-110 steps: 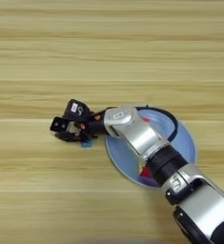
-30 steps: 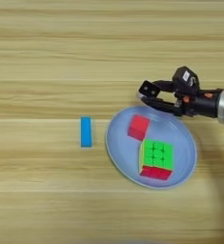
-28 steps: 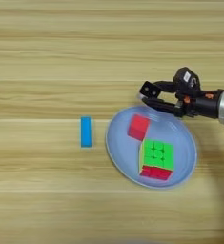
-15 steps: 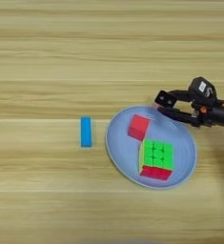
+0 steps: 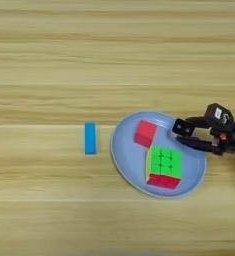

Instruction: Move the objects on the table

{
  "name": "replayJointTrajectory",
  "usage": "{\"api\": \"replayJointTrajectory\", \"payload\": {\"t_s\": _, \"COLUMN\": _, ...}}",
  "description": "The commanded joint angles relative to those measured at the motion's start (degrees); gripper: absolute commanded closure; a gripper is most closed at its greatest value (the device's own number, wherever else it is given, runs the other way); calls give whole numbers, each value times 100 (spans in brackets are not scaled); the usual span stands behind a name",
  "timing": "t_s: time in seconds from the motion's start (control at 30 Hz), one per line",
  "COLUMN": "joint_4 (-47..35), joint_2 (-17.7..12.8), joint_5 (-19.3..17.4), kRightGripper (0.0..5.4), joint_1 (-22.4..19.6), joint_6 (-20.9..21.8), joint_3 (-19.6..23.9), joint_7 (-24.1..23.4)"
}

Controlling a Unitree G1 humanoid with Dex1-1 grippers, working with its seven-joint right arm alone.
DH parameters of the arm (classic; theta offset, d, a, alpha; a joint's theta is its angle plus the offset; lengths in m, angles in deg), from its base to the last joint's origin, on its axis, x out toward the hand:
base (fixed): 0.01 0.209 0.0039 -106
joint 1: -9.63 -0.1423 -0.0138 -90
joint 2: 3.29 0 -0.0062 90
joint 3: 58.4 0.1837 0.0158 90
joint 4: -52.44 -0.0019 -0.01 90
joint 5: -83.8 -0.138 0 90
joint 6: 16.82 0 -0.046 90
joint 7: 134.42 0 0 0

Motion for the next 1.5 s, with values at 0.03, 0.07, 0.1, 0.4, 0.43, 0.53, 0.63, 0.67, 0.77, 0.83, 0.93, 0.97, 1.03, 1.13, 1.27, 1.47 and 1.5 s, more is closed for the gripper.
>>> {"api": "replayJointTrajectory", "payload": {"t_s": 0.03, "joint_4": -166, "joint_2": -330, "joint_5": -15, "kRightGripper": 293, "joint_1": -162, "joint_6": 319, "joint_3": 131, "joint_7": -45}}
{"api": "replayJointTrajectory", "payload": {"t_s": 0.07, "joint_4": -151, "joint_2": -332, "joint_5": 11, "kRightGripper": 293, "joint_1": -140, "joint_6": 367, "joint_3": 120, "joint_7": -32}}
{"api": "replayJointTrajectory", "payload": {"t_s": 0.1, "joint_4": -158, "joint_2": -329, "joint_5": 27, "kRightGripper": 293, "joint_1": -119, "joint_6": 393, "joint_3": 112, "joint_7": -18}}
{"api": "replayJointTrajectory", "payload": {"t_s": 0.4, "joint_4": -174, "joint_2": -233, "joint_5": 102, "kRightGripper": 293, "joint_1": -88, "joint_6": 419, "joint_3": -58, "joint_7": 4}}
{"api": "replayJointTrajectory", "payload": {"t_s": 0.43, "joint_4": -179, "joint_2": -227, "joint_5": 109, "kRightGripper": 293, "joint_1": -83, "joint_6": 416, "joint_3": -79, "joint_7": 10}}
{"api": "replayJointTrajectory", "payload": {"t_s": 0.53, "joint_4": -171, "joint_2": -231, "joint_5": 118, "kRightGripper": 293, "joint_1": -76, "joint_6": 415, "joint_3": -128, "joint_7": 23}}
{"api": "replayJointTrajectory", "payload": {"t_s": 0.63, "joint_4": -167, "joint_2": -223, "joint_5": 110, "kRightGripper": 293, "joint_1": -74, "joint_6": 382, "joint_3": -159, "joint_7": 32}}
{"api": "replayJointTrajectory", "payload": {"t_s": 0.67, "joint_4": -167, "joint_2": -221, "joint_5": 107, "kRightGripper": 293, "joint_1": -74, "joint_6": 378, "joint_3": -165, "joint_7": 29}}
{"api": "replayJointTrajectory", "payload": {"t_s": 0.77, "joint_4": -159, "joint_2": -216, "joint_5": 106, "kRightGripper": 293, "joint_1": -79, "joint_6": 366, "joint_3": -187, "joint_7": 23}}
{"api": "replayJointTrajectory", "payload": {"t_s": 0.83, "joint_4": -159, "joint_2": -210, "joint_5": 101, "kRightGripper": 293, "joint_1": -83, "joint_6": 356, "joint_3": -199, "joint_7": 27}}
{"api": "replayJointTrajectory", "payload": {"t_s": 0.93, "joint_4": -177, "joint_2": -202, "joint_5": 93, "kRightGripper": 293, "joint_1": -79, "joint_6": 334, "joint_3": -209, "joint_7": 29}}
{"api": "replayJointTrajectory", "payload": {"t_s": 0.97, "joint_4": -187, "joint_2": -200, "joint_5": 92, "kRightGripper": 275, "joint_1": -78, "joint_6": 322, "joint_3": -210, "joint_7": 25}}
{"api": "replayJointTrajectory", "payload": {"t_s": 1.03, "joint_4": -197, "joint_2": -195, "joint_5": 85, "kRightGripper": 247, "joint_1": -79, "joint_6": 300, "joint_3": -209, "joint_7": 16}}
{"api": "replayJointTrajectory", "payload": {"t_s": 1.13, "joint_4": -195, "joint_2": -187, "joint_5": 71, "kRightGripper": 214, "joint_1": -91, "joint_6": 265, "joint_3": -209, "joint_7": 14}}
{"api": "replayJointTrajectory", "payload": {"t_s": 1.27, "joint_4": -194, "joint_2": -169, "joint_5": 47, "kRightGripper": 168, "joint_1": -116, "joint_6": 229, "joint_3": -207, "joint_7": 16}}
{"api": "replayJointTrajectory", "payload": {"t_s": 1.47, "joint_4": -218, "joint_2": -147, "joint_5": -18, "kRightGripper": 113, "joint_1": -216, "joint_6": 182, "joint_3": -132, "joint_7": -21}}
{"api": "replayJointTrajectory", "payload": {"t_s": 1.5, "joint_4": -226, "joint_2": -150, "joint_5": -33, "kRightGripper": 97, "joint_1": -231, "joint_6": 174, "joint_3": -119, "joint_7": -21}}
